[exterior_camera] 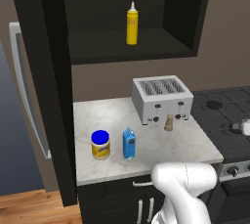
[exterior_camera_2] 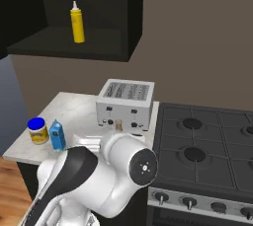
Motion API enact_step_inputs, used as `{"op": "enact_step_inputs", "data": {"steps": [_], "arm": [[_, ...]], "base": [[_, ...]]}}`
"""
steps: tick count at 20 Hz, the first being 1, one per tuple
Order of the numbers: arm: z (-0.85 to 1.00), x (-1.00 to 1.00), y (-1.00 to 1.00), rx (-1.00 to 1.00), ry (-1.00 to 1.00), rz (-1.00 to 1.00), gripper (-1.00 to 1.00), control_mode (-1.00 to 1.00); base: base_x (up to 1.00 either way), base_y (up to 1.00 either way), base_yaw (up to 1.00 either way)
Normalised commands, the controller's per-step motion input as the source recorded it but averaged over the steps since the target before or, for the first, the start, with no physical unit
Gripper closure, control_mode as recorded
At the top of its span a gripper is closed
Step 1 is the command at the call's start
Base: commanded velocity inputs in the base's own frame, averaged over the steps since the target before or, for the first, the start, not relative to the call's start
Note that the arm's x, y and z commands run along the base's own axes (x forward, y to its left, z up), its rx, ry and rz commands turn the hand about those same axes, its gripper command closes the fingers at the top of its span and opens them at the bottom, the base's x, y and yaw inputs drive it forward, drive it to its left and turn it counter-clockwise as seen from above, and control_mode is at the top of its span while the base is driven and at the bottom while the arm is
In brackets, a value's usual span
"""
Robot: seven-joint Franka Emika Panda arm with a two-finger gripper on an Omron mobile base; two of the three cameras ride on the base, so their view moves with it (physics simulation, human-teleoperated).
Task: There are various items on the counter. Only move the condiments/shakers into the cabinet.
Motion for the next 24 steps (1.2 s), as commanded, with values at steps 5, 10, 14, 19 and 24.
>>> {"op": "enact_step_inputs", "data": {"steps": [5,10,14,19,24], "arm": [[-0.1,0.53,0.0,-0.03,-0.07,0.22,-1.0,-1.0],[-0.12,0.2,0.0,0.0,-0.11,0.11,-1.0,-1.0],[-0.42,0.0,0.0,0.0,-0.21,0.02,-1.0,-1.0],[-0.39,0.0,0.01,0.0,-0.22,-0.01,-1.0,-1.0],[-0.21,0.15,0.01,0.0,-0.04,-0.02,-1.0,-1.0]], "base": [[0.0,0.0,0.0],[0.0,0.0,0.0],[0.0,0.0,0.0],[0.0,0.0,0.0],[0.0,0.0,0.0]]}}
